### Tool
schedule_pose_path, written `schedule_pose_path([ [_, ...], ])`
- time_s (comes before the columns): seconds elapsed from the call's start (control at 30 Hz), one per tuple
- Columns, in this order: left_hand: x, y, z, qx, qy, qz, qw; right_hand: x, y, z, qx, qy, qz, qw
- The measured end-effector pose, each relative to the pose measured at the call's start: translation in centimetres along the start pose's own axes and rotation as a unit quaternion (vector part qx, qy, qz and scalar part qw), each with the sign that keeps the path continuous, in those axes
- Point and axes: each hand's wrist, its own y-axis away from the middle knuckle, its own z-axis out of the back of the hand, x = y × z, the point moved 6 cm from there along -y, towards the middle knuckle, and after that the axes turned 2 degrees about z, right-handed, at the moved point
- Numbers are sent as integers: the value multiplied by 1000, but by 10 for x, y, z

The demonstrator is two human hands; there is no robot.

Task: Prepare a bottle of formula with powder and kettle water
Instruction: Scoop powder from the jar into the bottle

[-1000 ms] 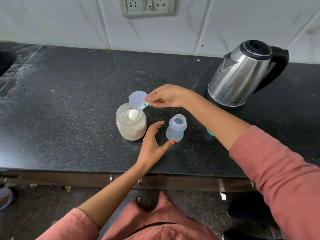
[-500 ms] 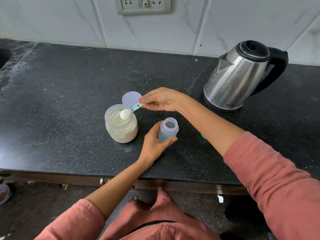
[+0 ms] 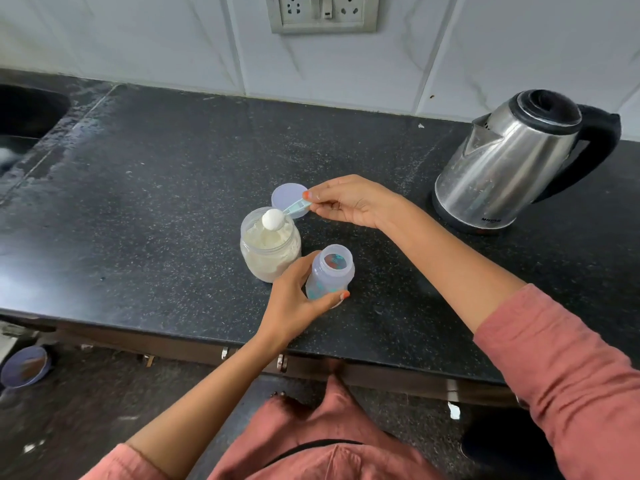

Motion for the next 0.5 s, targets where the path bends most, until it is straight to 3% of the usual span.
schedule_pose_path([
  [0.5,-21,19,110,-109,-42,-47,992,8,16,-10,-63,-29,56,996],
])
